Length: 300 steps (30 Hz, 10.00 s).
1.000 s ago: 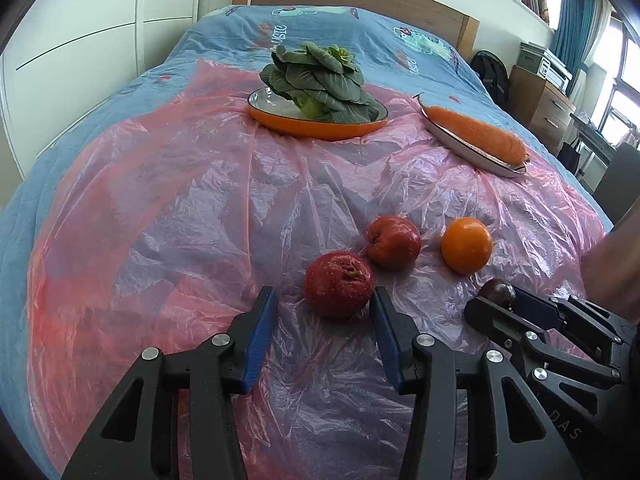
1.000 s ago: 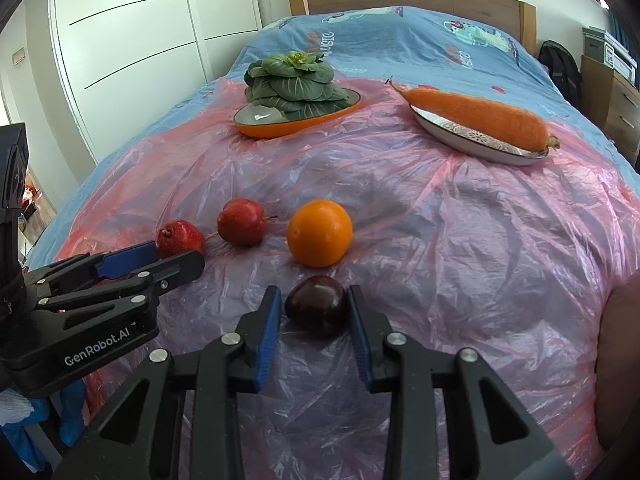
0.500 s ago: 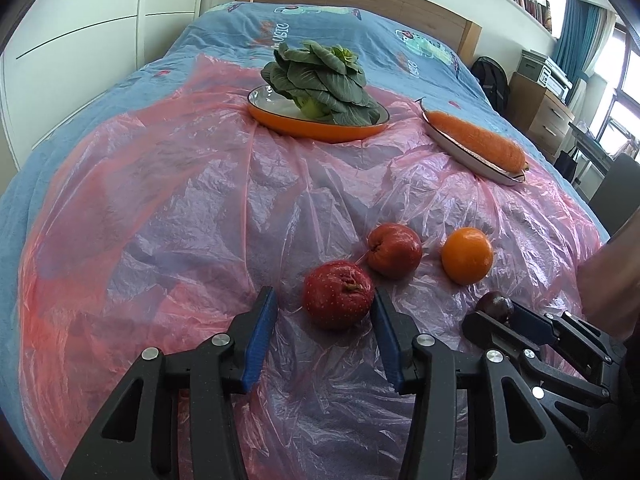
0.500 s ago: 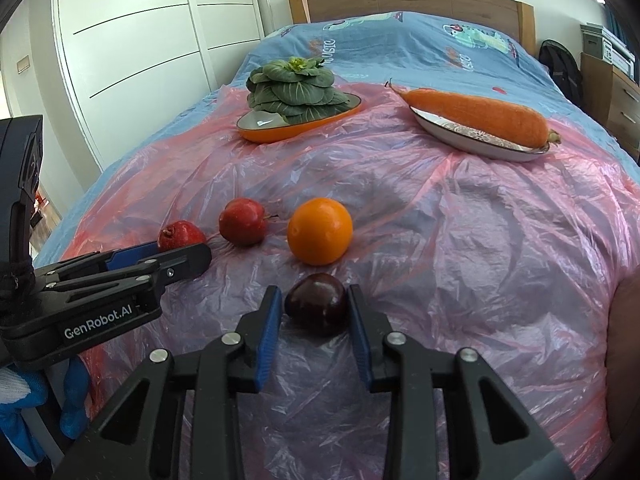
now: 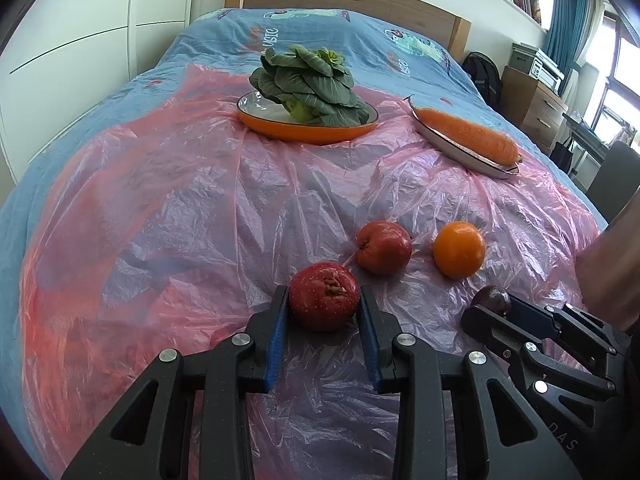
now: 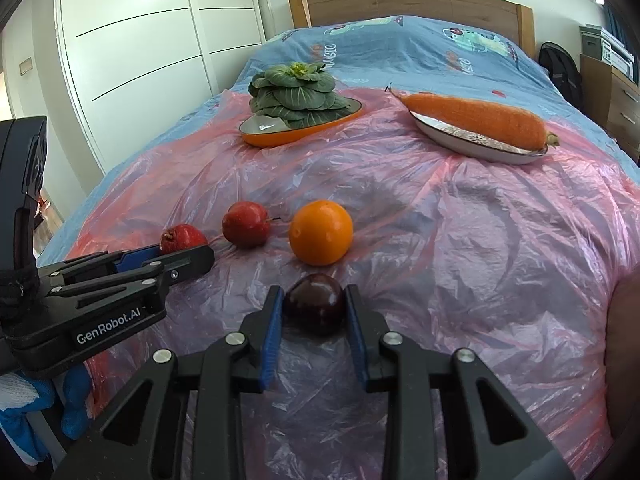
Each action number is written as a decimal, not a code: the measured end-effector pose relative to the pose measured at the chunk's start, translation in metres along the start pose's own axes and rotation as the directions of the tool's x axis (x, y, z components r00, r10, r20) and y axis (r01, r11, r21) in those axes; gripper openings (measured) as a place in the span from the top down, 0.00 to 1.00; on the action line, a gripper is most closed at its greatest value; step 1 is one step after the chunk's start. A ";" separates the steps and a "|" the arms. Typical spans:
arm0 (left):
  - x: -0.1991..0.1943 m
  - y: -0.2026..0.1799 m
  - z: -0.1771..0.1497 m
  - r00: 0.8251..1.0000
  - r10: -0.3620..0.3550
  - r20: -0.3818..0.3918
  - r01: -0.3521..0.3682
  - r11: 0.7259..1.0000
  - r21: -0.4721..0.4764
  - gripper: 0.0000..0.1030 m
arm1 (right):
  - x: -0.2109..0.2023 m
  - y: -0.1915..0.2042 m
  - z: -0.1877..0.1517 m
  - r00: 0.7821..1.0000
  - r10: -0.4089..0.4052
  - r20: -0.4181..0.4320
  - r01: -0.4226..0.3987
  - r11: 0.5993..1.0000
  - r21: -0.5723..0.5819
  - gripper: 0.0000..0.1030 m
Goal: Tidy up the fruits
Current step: 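Grasp the dark plum with the right tool while the left tool grasps a red apple, then carry the dark plum and red apple past the kettle over the green tray, then lower the plum and apple into the tray and open both tools, then move both tools back from the tray toward the last apple and orange, then grasp the orange with the right tool while the left tool grasps the red apple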
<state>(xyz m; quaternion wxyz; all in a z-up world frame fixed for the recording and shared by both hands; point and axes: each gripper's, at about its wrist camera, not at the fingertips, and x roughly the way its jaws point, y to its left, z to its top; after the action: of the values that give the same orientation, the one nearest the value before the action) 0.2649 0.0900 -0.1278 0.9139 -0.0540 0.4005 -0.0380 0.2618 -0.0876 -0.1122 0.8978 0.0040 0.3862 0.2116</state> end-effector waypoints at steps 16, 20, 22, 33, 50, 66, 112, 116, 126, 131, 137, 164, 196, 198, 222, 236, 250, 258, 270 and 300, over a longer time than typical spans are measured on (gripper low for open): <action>-0.016 0.001 0.006 1.000 -0.023 0.000 0.023 1.000 -0.007 0.72 | -0.011 0.001 -0.001 0.999 -0.025 -0.021 0.026 0.999 0.022 0.79; -0.019 0.001 0.009 1.000 -0.028 -0.001 0.028 1.000 -0.009 0.72 | -0.021 0.002 -0.003 0.999 -0.037 -0.028 0.037 0.999 0.014 0.79; -0.021 0.000 0.010 1.000 -0.023 0.000 0.023 1.000 -0.006 0.72 | -0.026 0.001 -0.004 0.998 -0.046 -0.031 0.047 0.999 0.012 0.79; -0.046 -0.019 0.011 1.000 -0.006 0.016 0.005 0.999 0.043 0.72 | -0.068 -0.005 -0.011 0.996 -0.079 -0.044 0.079 0.997 0.002 0.78; -0.132 -0.081 -0.055 0.997 -0.069 -0.040 0.072 0.992 0.099 0.72 | -0.180 -0.013 -0.043 0.984 -0.152 -0.093 0.146 0.987 -0.066 0.79; -0.231 -0.204 -0.096 0.977 -0.194 -0.092 0.213 0.929 0.302 0.72 | -0.292 -0.041 -0.084 0.988 -0.151 0.011 0.151 0.988 0.008 0.79; -0.038 -0.546 -0.038 0.937 -0.294 -0.187 0.349 0.763 0.544 0.72 | -0.261 -0.451 -0.095 0.894 -0.445 0.060 0.380 0.822 0.423 0.79; -0.025 -0.548 -0.036 0.942 -0.274 -0.194 0.336 0.772 0.540 0.72 | -0.245 -0.451 -0.087 0.902 -0.431 0.016 0.396 0.842 0.366 0.79; 0.003 -0.548 -0.034 0.945 -0.226 -0.236 0.319 0.792 0.521 0.72 | -0.229 -0.457 -0.089 0.882 -0.466 -0.067 0.461 0.823 0.332 0.79; 0.013 -0.550 -0.040 0.944 -0.208 -0.255 0.315 0.796 0.517 0.72 | -0.228 -0.454 -0.089 0.879 -0.471 -0.067 0.468 0.829 0.307 0.79; 0.017 -0.552 -0.048 0.946 -0.192 -0.263 0.306 0.796 0.522 0.72 | -0.232 -0.455 -0.091 0.880 -0.470 -0.063 0.466 0.833 0.298 0.79; -0.042 -0.546 -0.049 0.958 -0.259 -0.120 0.280 0.766 0.579 0.61 | -0.296 -0.467 -0.094 0.795 -0.606 0.028 0.541 0.729 0.419 0.32; -0.179 -0.398 -0.107 0.973 -0.204 -0.104 0.226 0.789 0.571 0.53 | -0.351 -0.324 -0.166 0.811 -0.585 -0.005 0.513 0.707 0.486 0.10; -0.186 -0.382 -0.108 0.976 -0.191 -0.102 0.215 0.801 0.559 0.52 | -0.353 -0.308 -0.165 0.831 -0.556 0.002 0.485 0.727 0.486 0.10; -0.262 -0.213 -0.127 0.994 -0.108 -0.017 0.106 0.913 0.393 0.49 | -0.326 -0.096 -0.145 0.956 -0.290 -0.043 0.289 0.909 0.301 0.10; -0.260 -0.146 -0.126 0.996 -0.086 -0.007 0.084 0.958 0.275 0.48 | -0.309 -0.036 -0.124 0.963 -0.263 -0.056 0.269 0.945 0.185 0.10; -0.206 -0.086 -0.115 0.998 -0.002 -0.058 0.011 0.987 0.162 0.48 | -0.241 -0.008 -0.107 0.979 -0.174 -0.108 0.182 0.981 0.068 0.10; -0.163 -0.054 -0.084 0.997 0.047 -0.059 -0.039 0.992 0.123 0.48 | -0.187 -0.002 -0.086 0.984 -0.131 -0.124 0.134 0.991 0.018 0.09; -0.070 -0.041 0.004 1.000 0.024 0.004 -0.024 0.992 0.127 0.48 | -0.094 -0.004 -0.013 0.996 -0.035 -0.078 0.031 0.998 -0.053 0.09; 0.014 -0.016 0.034 0.998 -0.053 -0.023 0.056 0.989 0.135 0.71 | 0.014 -0.012 0.033 0.993 0.045 -0.113 -0.057 0.993 -0.106 0.10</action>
<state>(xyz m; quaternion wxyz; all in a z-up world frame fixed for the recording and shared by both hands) 0.2988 0.0753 -0.1132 0.9101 -0.0021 0.4043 -0.0907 0.2980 -0.0878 -0.1003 0.8681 -0.0468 0.4231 0.2553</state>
